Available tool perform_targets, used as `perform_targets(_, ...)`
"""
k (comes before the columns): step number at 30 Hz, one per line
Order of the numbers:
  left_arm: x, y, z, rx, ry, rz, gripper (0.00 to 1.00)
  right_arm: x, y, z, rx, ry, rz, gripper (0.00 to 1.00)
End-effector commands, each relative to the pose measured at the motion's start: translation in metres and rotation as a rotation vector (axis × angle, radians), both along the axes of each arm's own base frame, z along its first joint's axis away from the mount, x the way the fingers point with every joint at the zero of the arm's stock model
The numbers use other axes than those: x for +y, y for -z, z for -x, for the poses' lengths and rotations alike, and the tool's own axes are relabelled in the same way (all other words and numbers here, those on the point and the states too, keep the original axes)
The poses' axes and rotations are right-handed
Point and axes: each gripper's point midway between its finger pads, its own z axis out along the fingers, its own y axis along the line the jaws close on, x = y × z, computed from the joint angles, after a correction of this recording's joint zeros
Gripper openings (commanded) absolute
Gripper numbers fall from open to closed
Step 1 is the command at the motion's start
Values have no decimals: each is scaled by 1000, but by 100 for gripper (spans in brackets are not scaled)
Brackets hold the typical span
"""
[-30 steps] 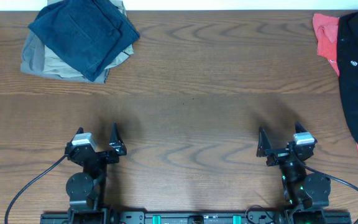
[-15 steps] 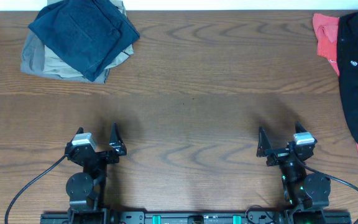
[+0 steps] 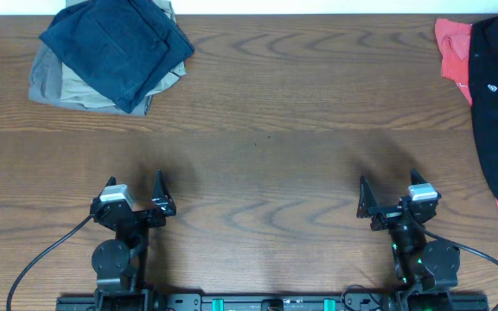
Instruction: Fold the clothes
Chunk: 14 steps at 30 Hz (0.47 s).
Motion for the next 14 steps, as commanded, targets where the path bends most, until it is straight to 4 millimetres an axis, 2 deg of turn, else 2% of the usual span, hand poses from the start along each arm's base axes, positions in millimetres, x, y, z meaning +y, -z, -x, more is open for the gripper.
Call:
perform_targets(1, 3, 16, 1, 49, -19, -15, 98, 3, 0, 1, -2, -14, 5, 99)
perform_targets(14, 3, 16, 1, 49, -19, -15, 98, 3, 1, 0, 3, -14, 5, 99)
